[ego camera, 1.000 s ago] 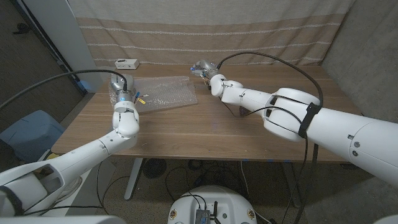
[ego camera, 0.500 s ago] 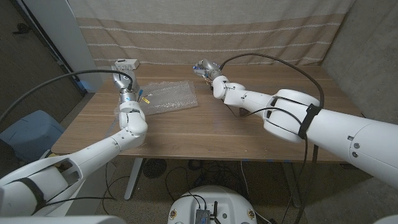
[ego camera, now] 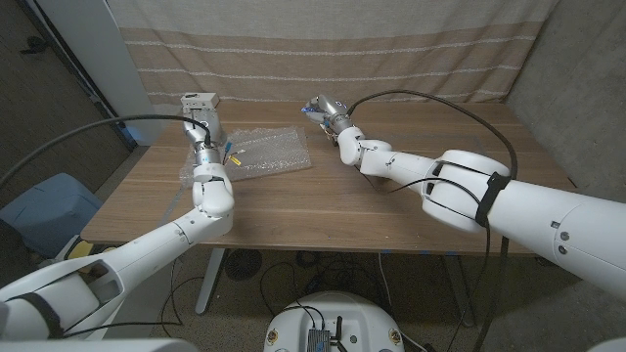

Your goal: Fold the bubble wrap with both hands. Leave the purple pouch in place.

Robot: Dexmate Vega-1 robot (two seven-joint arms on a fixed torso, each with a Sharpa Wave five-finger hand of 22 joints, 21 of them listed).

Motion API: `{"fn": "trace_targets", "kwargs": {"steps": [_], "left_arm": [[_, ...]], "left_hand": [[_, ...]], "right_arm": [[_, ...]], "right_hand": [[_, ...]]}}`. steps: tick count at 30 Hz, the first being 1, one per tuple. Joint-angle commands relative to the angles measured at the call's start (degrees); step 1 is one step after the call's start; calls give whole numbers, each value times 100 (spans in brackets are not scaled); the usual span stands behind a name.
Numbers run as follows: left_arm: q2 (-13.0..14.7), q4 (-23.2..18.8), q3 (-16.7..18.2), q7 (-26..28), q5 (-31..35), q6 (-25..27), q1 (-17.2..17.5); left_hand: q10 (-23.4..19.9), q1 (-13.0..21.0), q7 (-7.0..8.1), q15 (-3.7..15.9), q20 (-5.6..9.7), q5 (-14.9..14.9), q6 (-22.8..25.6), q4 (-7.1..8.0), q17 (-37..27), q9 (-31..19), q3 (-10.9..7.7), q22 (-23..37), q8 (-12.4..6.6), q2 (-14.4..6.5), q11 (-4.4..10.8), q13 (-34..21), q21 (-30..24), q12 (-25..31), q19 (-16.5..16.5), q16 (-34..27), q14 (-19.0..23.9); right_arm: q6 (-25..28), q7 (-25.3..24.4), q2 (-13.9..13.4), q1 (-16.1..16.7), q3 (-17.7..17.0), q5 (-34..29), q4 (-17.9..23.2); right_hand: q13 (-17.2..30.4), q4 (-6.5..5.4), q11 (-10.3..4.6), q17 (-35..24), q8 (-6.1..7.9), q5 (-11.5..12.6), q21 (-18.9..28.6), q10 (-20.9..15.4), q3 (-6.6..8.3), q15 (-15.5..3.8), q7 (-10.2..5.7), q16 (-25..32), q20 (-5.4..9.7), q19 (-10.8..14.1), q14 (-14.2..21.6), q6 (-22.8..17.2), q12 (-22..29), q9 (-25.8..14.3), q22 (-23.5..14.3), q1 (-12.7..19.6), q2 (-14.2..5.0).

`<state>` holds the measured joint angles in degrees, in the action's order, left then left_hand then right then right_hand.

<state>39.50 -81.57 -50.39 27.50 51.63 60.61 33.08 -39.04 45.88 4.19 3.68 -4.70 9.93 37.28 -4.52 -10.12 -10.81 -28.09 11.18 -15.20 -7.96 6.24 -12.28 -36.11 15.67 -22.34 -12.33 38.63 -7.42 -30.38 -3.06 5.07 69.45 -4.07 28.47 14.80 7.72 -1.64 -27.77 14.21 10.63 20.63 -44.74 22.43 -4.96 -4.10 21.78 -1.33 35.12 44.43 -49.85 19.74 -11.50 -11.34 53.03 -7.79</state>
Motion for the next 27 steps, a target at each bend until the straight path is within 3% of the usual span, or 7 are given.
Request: {"fn": "trace_targets", "kwargs": {"steps": [1, 8, 12, 13, 17, 22, 27], "left_arm": [[429, -2507, 1099, -167, -853, -105, 1332], [489, -2941, 1354, -215, -1241, -88, 1643], [532, -3044, 1405, -184, -1360, -40, 1745], [568, -3074, 1446, -189, -1431, -88, 1786], [620, -3173, 1720, -205, -1860, -286, 1999], [681, -3203, 1783, -199, -2077, -200, 2090], [722, -3218, 1893, -173, -2349, -188, 2172]], "left_hand": [[-318, -128, -79, 429, -56, -9, 407, -18, -20, -29, -61, -2, -73, -15, 6, -59, -75, 109, -122, -74, 298], [-1050, -162, -336, 476, 32, -3, 1281, -85, -256, -72, -96, -14, -276, -179, -58, -233, -253, 398, -535, -445, 987], [-1331, -95, -493, 446, 98, 18, 1652, -127, -589, -177, -57, -8, -438, -280, -106, -409, -394, 594, -816, -800, 1266], [-1354, -67, -495, 459, 107, 30, 1659, -138, -601, -189, -88, -7, -446, -304, -117, -426, -408, 614, -842, -810, 1285], [-1338, -14, -469, 449, 114, 56, 1656, -155, -610, -214, -169, -8, -457, -327, -117, -468, -422, 630, -852, -786, 1245], [-1409, 13, -508, 440, 117, 72, 1701, -145, -646, -241, -230, -9, -488, -343, -133, -513, -439, 681, -863, -827, 1316], [-1432, 36, -539, 443, 160, 85, 1721, -151, -685, -275, -277, -8, -513, -307, -145, -566, -491, 719, -961, -841, 1322]], "right_arm": [[625, 1151, -1323, 583, -392, -1442, 3357], [714, 1520, -1538, 881, -633, -1884, 4018], [808, 1692, -1582, 1009, -738, -2101, 4307], [835, 1714, -1585, 1038, -761, -2157, 4367], [901, 1770, -1612, 1148, -853, -2360, 4612], [731, 2106, -1675, 1209, -942, -2398, 4854], [690, 2651, -1675, 1179, -958, -2399, 4955]], "right_hand": [[28, 24, -11, -12, 2, 8, 55, 27, 24, -405, -41, -19, 18, 10, -31, -24, 17, -18, -20, 19, -21], [140, 93, 19, -374, 155, -34, 170, -413, -11, -501, 43, 381, 73, 131, 372, -396, 247, -49, -44, 149, -97], [177, 77, 10, -466, 210, -34, 212, -398, -18, -501, 46, 437, 116, 183, 380, -508, 263, -58, -52, 158, -134], [190, 70, 1, -478, 217, -32, 219, -450, -8, -505, 50, 428, 121, 183, 358, -515, 291, -61, -55, 164, -155], [252, 51, -30, -372, 145, -35, 258, -60, 75, -452, 40, 128, 107, 108, 20, -294, 164, -73, -74, 146, -138], [307, 27, 12, -504, 188, -47, 335, -342, 36, -477, 53, 302, 118, 167, 305, -375, 298, -81, -81, 102, -129], [347, 21, 44, -623, 214, -47, 418, -350, 15, -500, 66, 399, 134, 285, 377, -412, 320, -86, -90, 101, -142]]}}
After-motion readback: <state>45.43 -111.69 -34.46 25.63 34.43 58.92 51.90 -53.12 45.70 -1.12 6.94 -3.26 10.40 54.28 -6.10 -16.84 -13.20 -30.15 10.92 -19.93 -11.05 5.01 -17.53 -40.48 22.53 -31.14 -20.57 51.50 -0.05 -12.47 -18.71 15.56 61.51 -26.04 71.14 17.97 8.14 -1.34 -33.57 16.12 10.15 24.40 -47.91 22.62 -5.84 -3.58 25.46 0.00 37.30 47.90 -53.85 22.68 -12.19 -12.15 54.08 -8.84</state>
